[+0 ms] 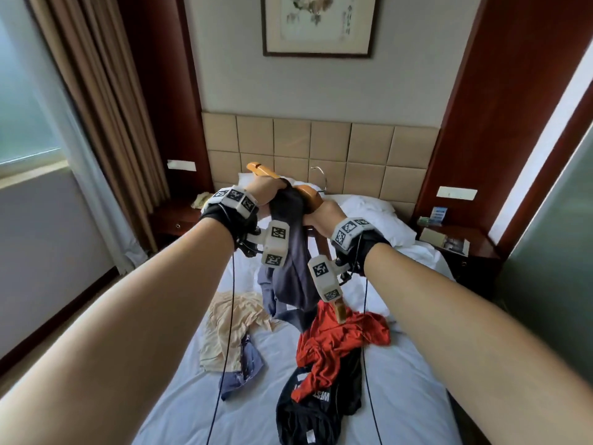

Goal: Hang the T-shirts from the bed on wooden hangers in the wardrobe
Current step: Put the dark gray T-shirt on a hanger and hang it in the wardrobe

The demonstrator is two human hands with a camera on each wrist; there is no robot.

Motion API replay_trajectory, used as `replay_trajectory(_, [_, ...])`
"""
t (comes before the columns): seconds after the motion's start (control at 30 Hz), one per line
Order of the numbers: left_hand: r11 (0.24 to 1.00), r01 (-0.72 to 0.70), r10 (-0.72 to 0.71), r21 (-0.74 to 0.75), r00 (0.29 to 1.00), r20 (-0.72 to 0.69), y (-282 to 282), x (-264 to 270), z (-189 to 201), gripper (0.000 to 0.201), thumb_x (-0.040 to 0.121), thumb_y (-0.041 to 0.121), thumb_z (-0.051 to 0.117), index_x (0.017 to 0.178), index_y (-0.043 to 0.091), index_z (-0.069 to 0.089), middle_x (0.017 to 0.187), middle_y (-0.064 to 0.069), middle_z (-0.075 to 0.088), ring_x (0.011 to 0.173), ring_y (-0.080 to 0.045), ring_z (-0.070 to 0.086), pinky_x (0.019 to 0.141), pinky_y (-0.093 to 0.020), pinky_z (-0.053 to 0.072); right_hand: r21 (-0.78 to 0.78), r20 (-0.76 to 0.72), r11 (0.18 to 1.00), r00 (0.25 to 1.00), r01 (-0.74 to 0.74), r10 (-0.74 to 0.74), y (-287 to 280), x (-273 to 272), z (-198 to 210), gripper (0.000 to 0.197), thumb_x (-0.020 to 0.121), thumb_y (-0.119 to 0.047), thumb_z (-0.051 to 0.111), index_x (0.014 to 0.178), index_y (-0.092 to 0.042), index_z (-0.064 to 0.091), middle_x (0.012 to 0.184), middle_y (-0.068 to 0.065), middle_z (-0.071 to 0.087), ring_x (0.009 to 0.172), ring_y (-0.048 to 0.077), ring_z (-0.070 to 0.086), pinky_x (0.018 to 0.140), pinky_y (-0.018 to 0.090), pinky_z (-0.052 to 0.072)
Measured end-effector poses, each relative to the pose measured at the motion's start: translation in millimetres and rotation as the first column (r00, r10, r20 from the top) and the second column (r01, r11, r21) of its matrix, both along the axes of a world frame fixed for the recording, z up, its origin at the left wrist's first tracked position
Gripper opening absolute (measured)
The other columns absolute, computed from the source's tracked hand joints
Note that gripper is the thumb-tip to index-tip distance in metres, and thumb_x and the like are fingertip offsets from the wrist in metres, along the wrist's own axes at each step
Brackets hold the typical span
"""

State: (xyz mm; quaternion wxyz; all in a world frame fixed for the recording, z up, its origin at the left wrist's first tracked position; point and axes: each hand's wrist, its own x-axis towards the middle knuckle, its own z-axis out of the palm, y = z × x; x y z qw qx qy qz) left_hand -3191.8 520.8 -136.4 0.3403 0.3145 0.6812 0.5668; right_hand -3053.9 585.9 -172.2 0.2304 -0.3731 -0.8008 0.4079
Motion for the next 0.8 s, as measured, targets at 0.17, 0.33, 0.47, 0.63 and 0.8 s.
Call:
replay_trajectory(0.17, [0.983, 0.18, -0.182, 0.045, 0.983, 0.029, -48, -17, 18, 0.028, 0.095, 0.025, 0.064, 0.116, 0.006, 0.063, 0.108, -0.013, 0.069, 0.099, -0.025, 0.068, 0.081, -0.04, 0.057, -0.073, -0.114, 0.987, 0.982, 0.144, -0.152, -26, -14, 34, 0.012, 0.08, -0.011, 0.074, 0.075, -0.011, 0.064, 0.077, 0.008, 0.069, 0.075, 0.026, 0.07, 0.068, 0.033, 0.059])
replay_trajectory(0.33, [0.928, 0.317, -0.338, -0.197, 0.938, -0.083, -90, -36, 21, 0.048, 0.088, 0.035, 0.072, 0.13, 0.015, 0.059, 0.125, -0.009, 0.064, 0.116, -0.029, 0.061, 0.1, -0.052, 0.049, -0.108, -0.226, 0.965, 0.94, 0.238, -0.257, -52, -26, 62, 0.011, 0.084, -0.011, 0.069, 0.079, -0.01, 0.06, 0.069, 0.001, 0.06, 0.068, 0.02, 0.06, 0.054, 0.023, 0.042])
replay_trajectory(0.47, [0.869, 0.274, -0.39, -0.411, 0.892, -0.229, -108, -44, 16, 0.062, 0.081, 0.038, 0.079, 0.131, 0.011, 0.056, 0.126, -0.01, 0.064, 0.117, -0.03, 0.06, 0.1, -0.054, 0.049, -0.098, -0.263, 0.958, 0.922, 0.269, -0.285, -73, -40, 72, 0.015, 0.083, -0.01, 0.069, 0.073, -0.01, 0.058, 0.065, 0.001, 0.059, 0.062, 0.02, 0.058, 0.052, 0.021, 0.043])
replay_trajectory(0.63, [0.909, 0.165, -0.29, -0.383, 0.91, -0.296, -119, -47, 17, 0.044, 0.088, 0.039, 0.071, 0.115, 0.006, 0.06, 0.107, -0.017, 0.07, 0.101, -0.035, 0.068, 0.091, -0.052, 0.055, -0.01, -0.207, 0.953, 0.932, 0.302, -0.297, -95, -51, 78, 0.014, 0.081, -0.011, 0.07, 0.075, -0.011, 0.057, 0.071, 0.002, 0.059, 0.066, 0.022, 0.058, 0.054, 0.023, 0.038])
replay_trajectory(0.8, [0.971, 0.209, -0.21, -0.112, 0.978, 0.011, -131, -50, 30, 0.038, 0.096, 0.031, 0.062, 0.122, 0.005, 0.054, 0.113, -0.017, 0.067, 0.096, -0.029, 0.069, 0.072, -0.045, 0.061, 0.035, -0.154, 0.951, 0.941, 0.309, -0.3, -112, -59, 82, 0.008, 0.08, -0.009, 0.068, 0.084, -0.009, 0.061, 0.072, 0.003, 0.061, 0.077, 0.028, 0.064, 0.066, 0.029, 0.047])
